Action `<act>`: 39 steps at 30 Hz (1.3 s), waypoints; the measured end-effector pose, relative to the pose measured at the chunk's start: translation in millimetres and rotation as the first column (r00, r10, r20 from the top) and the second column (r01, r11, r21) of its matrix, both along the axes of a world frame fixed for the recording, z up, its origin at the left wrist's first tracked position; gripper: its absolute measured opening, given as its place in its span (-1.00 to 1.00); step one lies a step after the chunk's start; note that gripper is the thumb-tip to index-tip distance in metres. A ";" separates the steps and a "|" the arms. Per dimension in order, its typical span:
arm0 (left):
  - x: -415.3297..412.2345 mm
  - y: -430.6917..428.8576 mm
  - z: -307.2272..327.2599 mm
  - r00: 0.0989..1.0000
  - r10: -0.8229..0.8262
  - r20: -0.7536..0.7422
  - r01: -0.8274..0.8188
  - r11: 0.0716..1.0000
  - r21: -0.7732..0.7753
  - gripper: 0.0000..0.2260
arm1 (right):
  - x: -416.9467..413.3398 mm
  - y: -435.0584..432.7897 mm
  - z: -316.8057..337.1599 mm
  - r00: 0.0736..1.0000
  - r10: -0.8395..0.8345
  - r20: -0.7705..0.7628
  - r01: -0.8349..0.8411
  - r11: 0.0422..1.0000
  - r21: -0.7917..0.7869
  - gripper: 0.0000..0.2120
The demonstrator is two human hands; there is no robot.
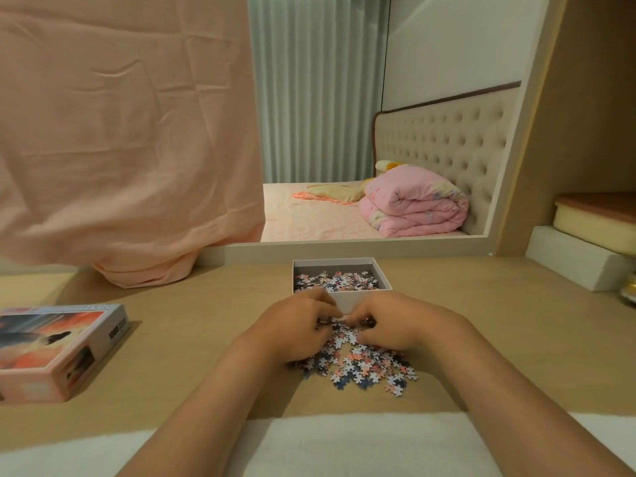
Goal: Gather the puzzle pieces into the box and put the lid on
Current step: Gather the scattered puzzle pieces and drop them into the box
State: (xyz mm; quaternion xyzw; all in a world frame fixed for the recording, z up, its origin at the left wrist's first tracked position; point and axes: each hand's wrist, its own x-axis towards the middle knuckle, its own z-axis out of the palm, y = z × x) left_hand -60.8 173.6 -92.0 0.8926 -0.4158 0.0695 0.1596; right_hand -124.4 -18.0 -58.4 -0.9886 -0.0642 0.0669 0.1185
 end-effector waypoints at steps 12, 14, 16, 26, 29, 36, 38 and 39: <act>-0.3 2.1 1.0 0.984 0.042 -0.175 -0.010 0.984 0.179 -0.36 | -8.5 -9.2 8.3 0.981 -0.059 -0.183 0.055 0.998 -0.029 -0.07; -0.4 0.4 -1.9 0.986 0.055 -0.156 -0.021 0.977 0.213 -0.38 | -8.0 -4.5 6.9 0.985 -0.066 -0.161 0.069 0.997 0.015 -0.17; 0.2 -1.0 -3.5 0.990 0.050 -0.129 -0.029 0.987 0.157 -0.49 | -7.5 0.6 5.5 0.990 -0.067 -0.127 0.074 0.996 0.050 -0.29; -1.5 -3.1 -0.6 1.000 0.003 -0.029 -0.004 1.000 -0.028 -0.82 | -3.0 10.6 -2.4 0.994 -0.108 0.001 0.106 0.980 0.166 -0.72; -0.9 -1.6 -0.4 0.999 -0.007 -0.050 0.003 0.997 -0.077 -0.83 | -2.5 10.7 -3.7 0.993 -0.119 0.013 0.113 0.971 0.209 -0.80; 10.4 -4.3 17.3 0.982 0.011 -0.189 -0.073 0.944 -0.321 -0.90 | 10.7 3.5 4.6 0.968 -0.233 0.095 0.159 0.860 0.485 -0.96; 18.6 -7.4 27.4 0.982 0.021 -0.187 -0.092 0.921 -0.378 -0.91 | 19.4 4.5 10.9 0.953 -0.258 0.158 0.140 0.839 0.525 -0.95; 23.1 -9.2 31.8 0.982 0.031 -0.184 -0.105 0.908 -0.406 -0.92 | 25.4 4.3 13.6 0.943 -0.265 0.204 0.126 0.846 0.518 -0.96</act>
